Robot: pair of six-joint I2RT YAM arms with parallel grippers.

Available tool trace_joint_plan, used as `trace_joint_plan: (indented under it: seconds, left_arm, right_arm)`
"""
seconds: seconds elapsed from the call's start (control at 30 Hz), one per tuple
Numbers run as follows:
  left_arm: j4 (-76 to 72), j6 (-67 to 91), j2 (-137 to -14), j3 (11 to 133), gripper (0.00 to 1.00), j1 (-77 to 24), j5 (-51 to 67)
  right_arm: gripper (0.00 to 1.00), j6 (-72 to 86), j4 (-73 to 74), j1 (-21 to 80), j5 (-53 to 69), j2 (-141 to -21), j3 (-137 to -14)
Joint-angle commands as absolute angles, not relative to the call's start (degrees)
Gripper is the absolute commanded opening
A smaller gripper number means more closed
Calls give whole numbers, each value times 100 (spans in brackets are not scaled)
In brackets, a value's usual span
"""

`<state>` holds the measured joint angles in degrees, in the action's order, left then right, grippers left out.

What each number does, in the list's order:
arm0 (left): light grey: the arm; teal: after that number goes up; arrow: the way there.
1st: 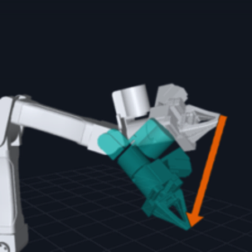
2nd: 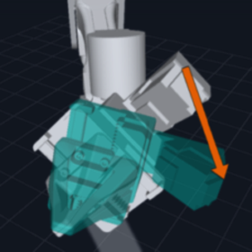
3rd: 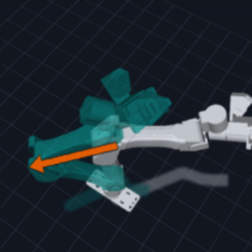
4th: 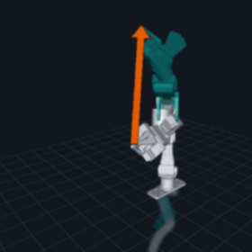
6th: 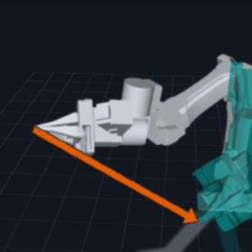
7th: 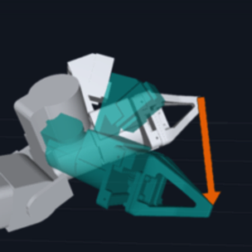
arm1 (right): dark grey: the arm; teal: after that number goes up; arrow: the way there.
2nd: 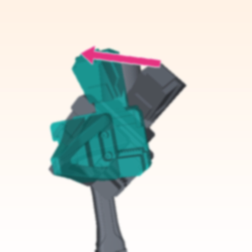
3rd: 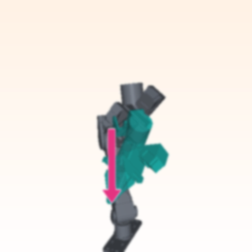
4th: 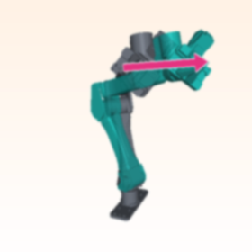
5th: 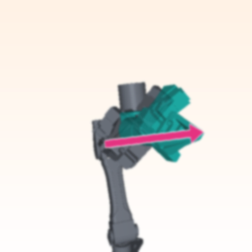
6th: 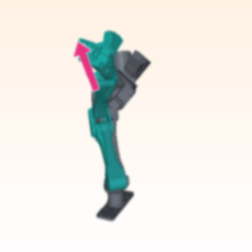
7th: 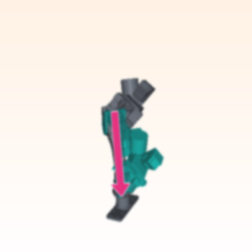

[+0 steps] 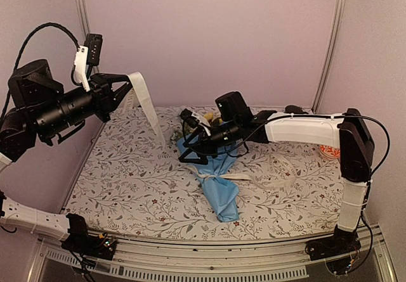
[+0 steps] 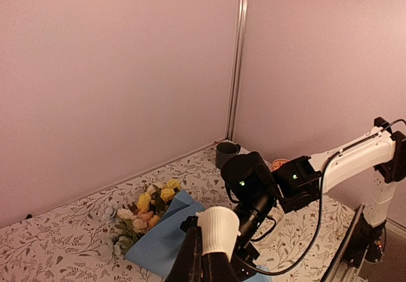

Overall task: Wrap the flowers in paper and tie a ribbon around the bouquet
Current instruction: Place the right side of the ribbon at the center of the board, then pass from the left arm to the right

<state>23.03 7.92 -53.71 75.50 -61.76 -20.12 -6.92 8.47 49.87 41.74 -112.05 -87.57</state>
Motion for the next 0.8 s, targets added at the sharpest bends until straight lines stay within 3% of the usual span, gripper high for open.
trace_joint_plan:
  seconds: [0.0,0.3,0.5,0.6,0.77]
  left_arm:
    - [2268,642,-5343,7671,0,-6235,-2177]
    - [2269,650,-5355,7674,0,-6236,-2319]
    - [2348,705,-5337,7682,0,-6233,-2409]
    - [2421,771,-5318,7644,0,-6228,-2565]
    - [2835,1032,-5469,7277,0,-5768,-3065]
  right_arm:
    - [88,-722,312,5240,4567,-11383,-8738]
    - [70,-394,-102,5407,3878,-11677,-8482]
    - [30,-213,-270,5413,3493,-11649,-8278]
    - [2,-156,-301,5414,3576,-11513,-8174]
    - [0,-30,-318,5420,4098,-11116,-7844]
